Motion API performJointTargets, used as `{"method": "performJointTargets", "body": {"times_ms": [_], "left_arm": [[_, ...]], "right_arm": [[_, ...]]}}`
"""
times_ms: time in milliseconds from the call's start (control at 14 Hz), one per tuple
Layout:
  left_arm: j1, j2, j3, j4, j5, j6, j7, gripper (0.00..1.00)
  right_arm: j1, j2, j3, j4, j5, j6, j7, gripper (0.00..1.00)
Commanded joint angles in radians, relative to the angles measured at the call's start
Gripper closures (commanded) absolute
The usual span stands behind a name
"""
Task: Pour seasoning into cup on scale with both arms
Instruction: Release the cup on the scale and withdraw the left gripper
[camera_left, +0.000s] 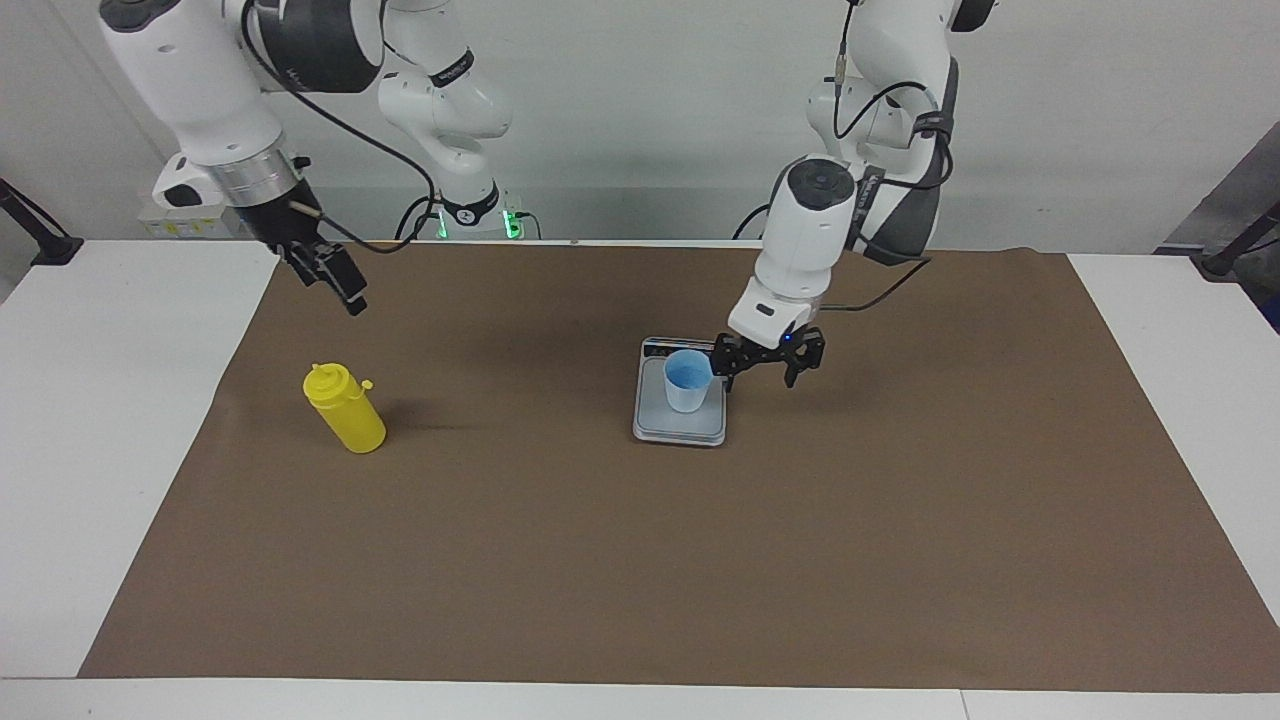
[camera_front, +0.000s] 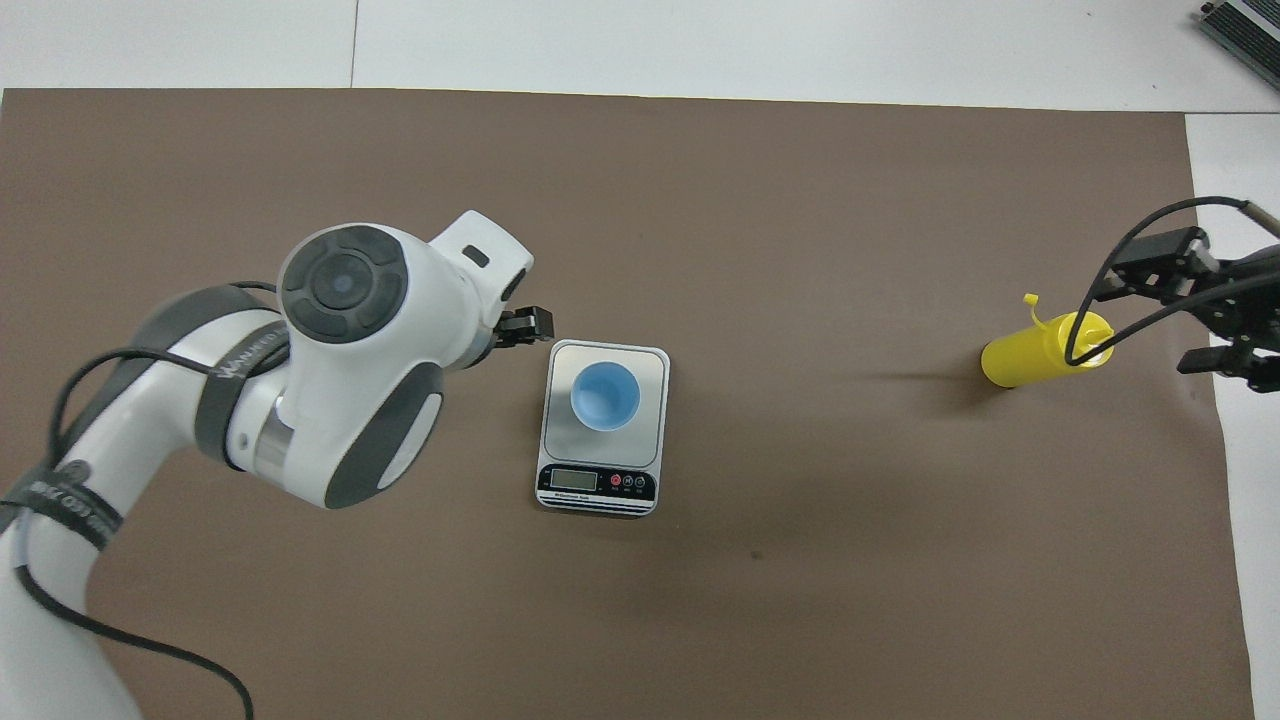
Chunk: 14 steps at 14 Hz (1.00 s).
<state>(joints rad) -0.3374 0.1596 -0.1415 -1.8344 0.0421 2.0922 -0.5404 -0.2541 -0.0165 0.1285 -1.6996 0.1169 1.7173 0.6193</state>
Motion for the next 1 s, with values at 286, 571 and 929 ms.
{"method": "performJointTargets", "body": {"times_ms": [286, 571, 929], "left_arm": [[0.222, -0.158, -0.004, 0.009, 0.012, -0.201, 0.356, 0.00], [0.314, -0.190, 0.000, 0.049, 0.009, -0.288, 0.544, 0.00], [0.403, -0.173, -0.001, 0.138, -0.016, -0.362, 0.643, 0.00]], "right_arm": [[-0.175, 0.200, 0.008, 0.079, 0.144, 0.013, 0.105, 0.00], [-0.206, 0.334, 0.008, 0.143, 0.153, 0.011, 0.131, 0.00], [-0.220, 0.418, 0.008, 0.133, 0.161, 0.021, 0.174, 0.00]]}}
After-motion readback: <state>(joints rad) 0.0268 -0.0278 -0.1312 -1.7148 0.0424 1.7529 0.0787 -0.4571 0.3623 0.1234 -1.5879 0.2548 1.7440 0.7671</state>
